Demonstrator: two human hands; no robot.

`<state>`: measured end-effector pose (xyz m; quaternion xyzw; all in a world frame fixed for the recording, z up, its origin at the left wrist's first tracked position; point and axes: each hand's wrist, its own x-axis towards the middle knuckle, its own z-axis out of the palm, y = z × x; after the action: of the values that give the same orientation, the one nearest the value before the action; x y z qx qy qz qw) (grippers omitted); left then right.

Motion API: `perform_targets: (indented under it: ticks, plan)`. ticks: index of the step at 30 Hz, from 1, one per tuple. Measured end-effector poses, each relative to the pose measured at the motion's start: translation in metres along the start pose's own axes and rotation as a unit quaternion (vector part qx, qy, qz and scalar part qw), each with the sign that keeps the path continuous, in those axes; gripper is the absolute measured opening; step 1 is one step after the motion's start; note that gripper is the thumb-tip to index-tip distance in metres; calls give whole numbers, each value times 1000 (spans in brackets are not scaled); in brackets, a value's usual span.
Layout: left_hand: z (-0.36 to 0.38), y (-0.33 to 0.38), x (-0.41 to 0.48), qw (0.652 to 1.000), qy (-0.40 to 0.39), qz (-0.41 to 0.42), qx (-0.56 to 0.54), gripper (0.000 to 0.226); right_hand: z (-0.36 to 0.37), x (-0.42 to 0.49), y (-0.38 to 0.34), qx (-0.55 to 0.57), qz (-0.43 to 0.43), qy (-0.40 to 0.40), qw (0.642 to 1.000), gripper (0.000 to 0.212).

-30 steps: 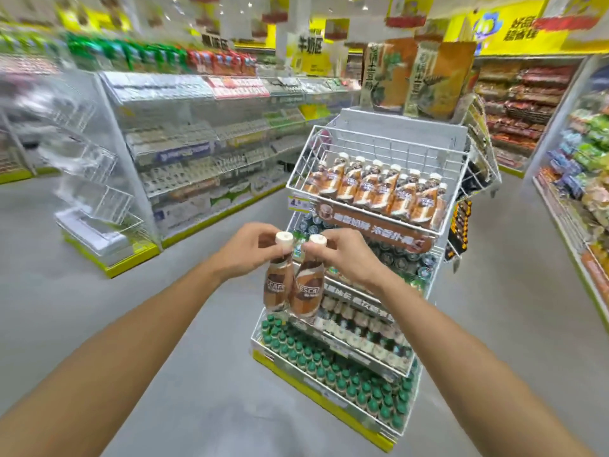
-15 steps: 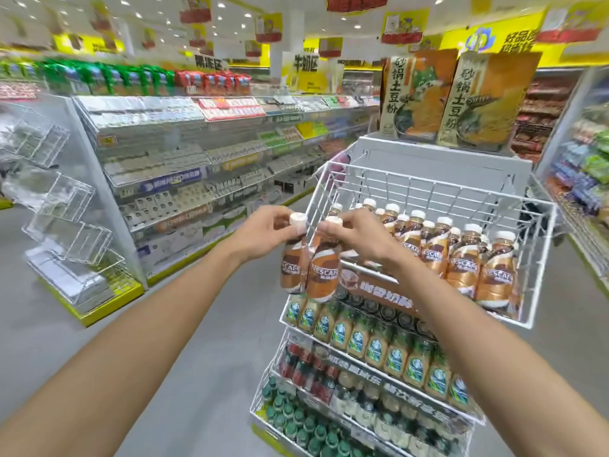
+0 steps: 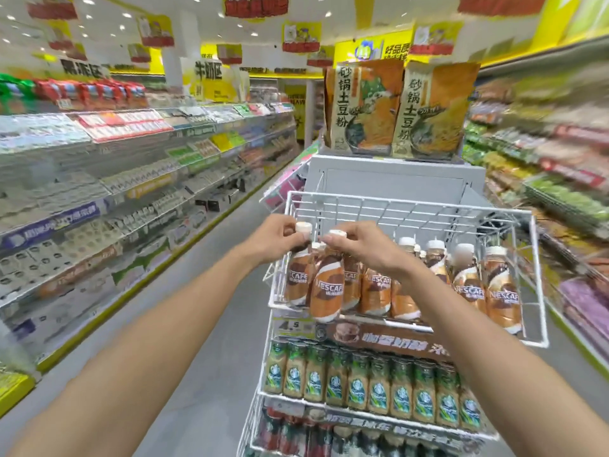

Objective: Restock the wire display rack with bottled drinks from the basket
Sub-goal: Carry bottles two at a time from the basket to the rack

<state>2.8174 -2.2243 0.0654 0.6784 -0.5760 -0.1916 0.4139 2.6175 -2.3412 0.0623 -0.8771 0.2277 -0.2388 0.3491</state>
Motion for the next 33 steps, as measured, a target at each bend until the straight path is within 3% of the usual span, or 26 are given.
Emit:
perform_targets:
  ticks: [4,7,9,12,18,21,26,30,33]
  plan:
    - [19,0,29,996,-23,3,85,37,-4,-8,2,12,20,43,999,45]
    - [34,-7,45,992,-29,-11,118,40,-3,-6,7,5,40,52,998,57]
    - [37,-14,56,992,-26,-32,122,31,2,-3,5,-10,65,45,997,67]
    - [40,-24,70,991,-12,-63,120,31,3,2,-5,-45,75,50,995,55]
    - [57,-39,83,986,34,-101,129,22,5,11,-6,-26,112,47,992,58]
    - [64,-46,87,985,42,-99,132,18,0,5,-11,-20,101,39,994,69]
    - [68,-52,88,986,48,-104,120,21,3,8,-5,-4,101,38,994,54]
    - [62,-44,81,986,15,-85,141,29,3,9,-5,-3,110,38,993,55]
    - [43,-30,67,982,-30,-22,186,32,4,16,-5,19,131,24,991,54]
